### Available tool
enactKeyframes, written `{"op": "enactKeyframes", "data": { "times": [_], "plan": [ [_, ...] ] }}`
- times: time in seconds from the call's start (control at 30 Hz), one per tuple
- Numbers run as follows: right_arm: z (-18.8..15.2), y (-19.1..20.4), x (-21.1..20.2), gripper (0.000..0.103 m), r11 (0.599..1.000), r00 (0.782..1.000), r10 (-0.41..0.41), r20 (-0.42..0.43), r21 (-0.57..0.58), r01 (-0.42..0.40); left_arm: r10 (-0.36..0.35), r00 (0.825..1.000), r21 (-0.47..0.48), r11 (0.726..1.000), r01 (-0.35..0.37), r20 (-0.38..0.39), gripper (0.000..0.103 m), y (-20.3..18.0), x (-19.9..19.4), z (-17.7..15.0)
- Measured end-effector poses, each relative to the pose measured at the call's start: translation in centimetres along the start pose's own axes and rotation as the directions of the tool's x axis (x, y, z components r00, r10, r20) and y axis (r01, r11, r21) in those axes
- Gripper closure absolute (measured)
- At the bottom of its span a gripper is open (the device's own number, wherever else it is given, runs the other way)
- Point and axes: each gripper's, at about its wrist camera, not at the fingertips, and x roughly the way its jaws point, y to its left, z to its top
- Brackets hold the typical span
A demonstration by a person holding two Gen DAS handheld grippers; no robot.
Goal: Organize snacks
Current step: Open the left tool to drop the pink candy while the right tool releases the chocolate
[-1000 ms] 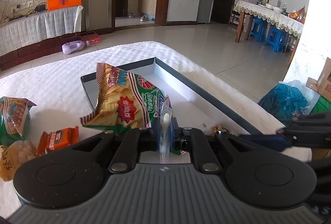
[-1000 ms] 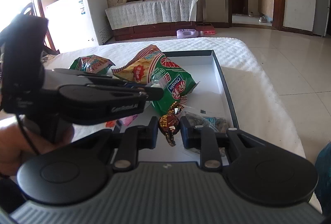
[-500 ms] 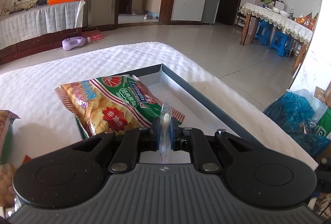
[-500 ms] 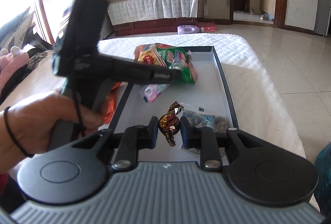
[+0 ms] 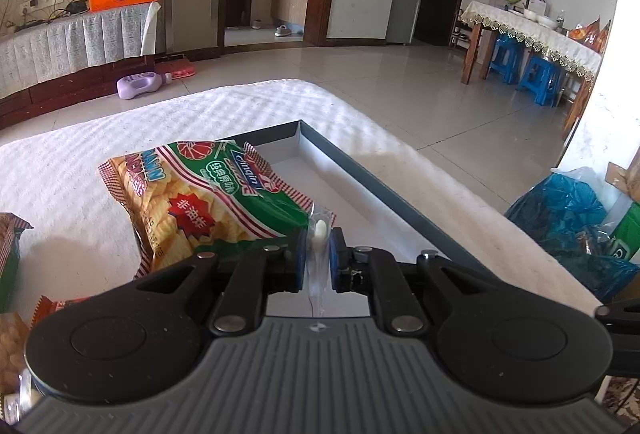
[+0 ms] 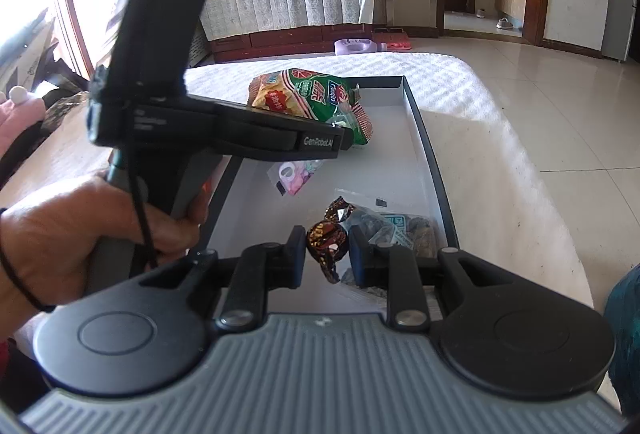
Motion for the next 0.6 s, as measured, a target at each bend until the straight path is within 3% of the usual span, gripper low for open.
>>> {"op": "enactKeyframes", "data": {
  "times": [0.1, 0.17, 0.2, 0.6],
  "plan": [
    [0.1, 0.3, 0.3, 0.077, 1.000, 1.000, 0.000, 0.001, 0.002, 0.000, -0.006, 1.000, 0.004, 1.000, 0.006, 0.014, 0.076, -0.1, -1.1, -0.1],
    [0.1, 0.5, 0.4, 0.077, 1.000, 1.000, 0.000, 0.002, -0.002, 0.000, -0.005, 1.000, 0.008, 1.000, 0.005, 0.027, 0.054, -0.1, -1.7, -0.2],
    [0.1, 0.6, 0.4, 0.077, 1.000, 1.000, 0.000, 0.003, -0.005, 0.000, -0.005, 0.999, 0.013, 1.000, 0.004, 0.037, 0.051, -0.1, -2.3, -0.3],
    [0.9, -0.4, 1.9, 0.077, 0.997, 0.998, -0.065, 0.024, 0.035, 0.064, 0.044, 0.994, 0.019, 0.999, -0.046, 0.100, 0.045, 2.9, -8.6, -0.9]
  ]
}}
